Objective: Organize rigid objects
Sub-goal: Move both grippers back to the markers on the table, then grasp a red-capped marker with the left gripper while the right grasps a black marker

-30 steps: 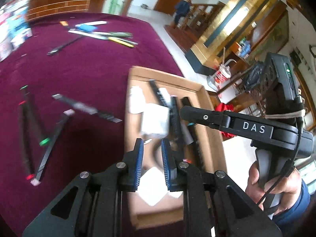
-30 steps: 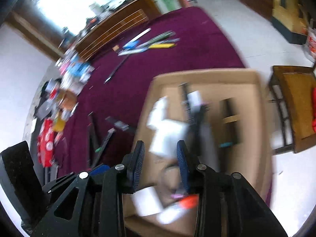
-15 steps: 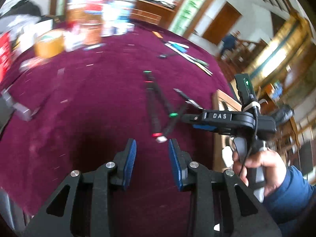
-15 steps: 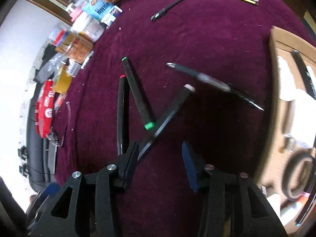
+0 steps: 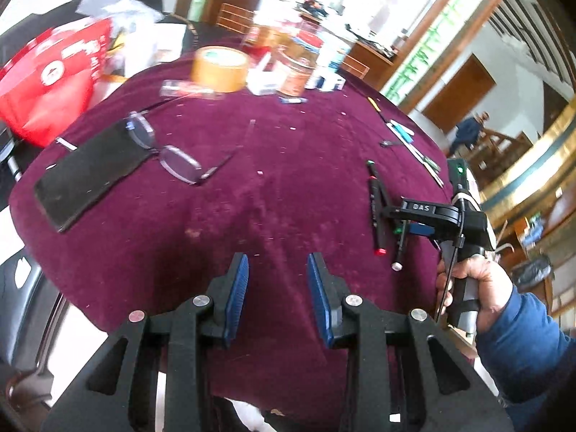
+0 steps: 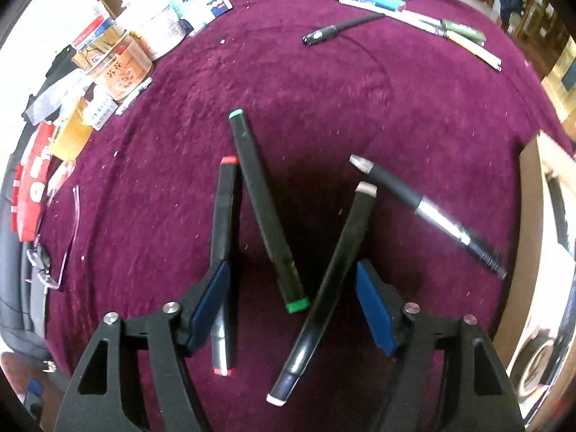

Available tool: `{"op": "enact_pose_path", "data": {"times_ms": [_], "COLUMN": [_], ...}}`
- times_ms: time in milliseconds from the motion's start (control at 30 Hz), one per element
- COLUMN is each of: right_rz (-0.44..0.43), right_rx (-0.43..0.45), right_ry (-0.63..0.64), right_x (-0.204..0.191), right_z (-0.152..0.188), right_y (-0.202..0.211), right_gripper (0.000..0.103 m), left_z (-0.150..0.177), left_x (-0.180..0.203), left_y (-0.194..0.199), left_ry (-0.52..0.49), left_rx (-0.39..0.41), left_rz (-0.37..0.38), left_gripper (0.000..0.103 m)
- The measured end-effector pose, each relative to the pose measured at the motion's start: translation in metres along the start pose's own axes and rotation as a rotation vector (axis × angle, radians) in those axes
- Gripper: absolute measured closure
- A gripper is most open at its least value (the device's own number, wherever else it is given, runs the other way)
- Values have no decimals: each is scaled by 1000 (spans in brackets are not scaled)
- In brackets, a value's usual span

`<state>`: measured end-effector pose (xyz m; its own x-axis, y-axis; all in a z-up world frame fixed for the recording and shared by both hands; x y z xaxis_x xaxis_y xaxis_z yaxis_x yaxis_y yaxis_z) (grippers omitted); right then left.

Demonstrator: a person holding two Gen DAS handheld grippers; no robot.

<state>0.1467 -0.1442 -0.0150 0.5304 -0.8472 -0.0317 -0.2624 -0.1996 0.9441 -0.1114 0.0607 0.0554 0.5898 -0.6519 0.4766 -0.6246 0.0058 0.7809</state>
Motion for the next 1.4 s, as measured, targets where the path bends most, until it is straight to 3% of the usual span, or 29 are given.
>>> {"op": "enact_pose_path", "data": {"times_ms": [233, 567, 967, 1200, 1400], "right_rz": [17, -57, -110, -103, -195], "right_rx": [0, -12, -15, 1, 0], "right_ry": [89, 71, 104, 135, 51], "right_x": [6, 28, 12, 4, 15], "right_z": [3, 36, 77, 83, 83], "right_y": [4, 17, 27, 25, 24], "right_gripper": [77, 77, 77, 77, 77], "left_z": [0, 4, 7, 0, 6], "left_x": [-4, 43, 83, 109, 153], "left_y": [0, -22, -44, -90, -137], "left_ry": [23, -71, -153, -171, -265], "left_rx": [4, -51, -124, -257, -352], "left_rz": [-6, 31, 76, 99, 85], "left_gripper": [71, 71, 71, 72, 72]}}
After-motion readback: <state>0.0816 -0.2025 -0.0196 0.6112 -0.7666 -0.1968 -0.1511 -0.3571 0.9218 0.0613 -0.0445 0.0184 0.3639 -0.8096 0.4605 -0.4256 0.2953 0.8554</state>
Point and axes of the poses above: each gripper's, at about its wrist camera, not at the fingertips, and y roughly against the way its jaws point, x to its right, z to its underside, the point moved 5 cm from there along -y, roughly the way its jaws point, and after that the axes turned 13 degrees about y, right-handed, at the moved point
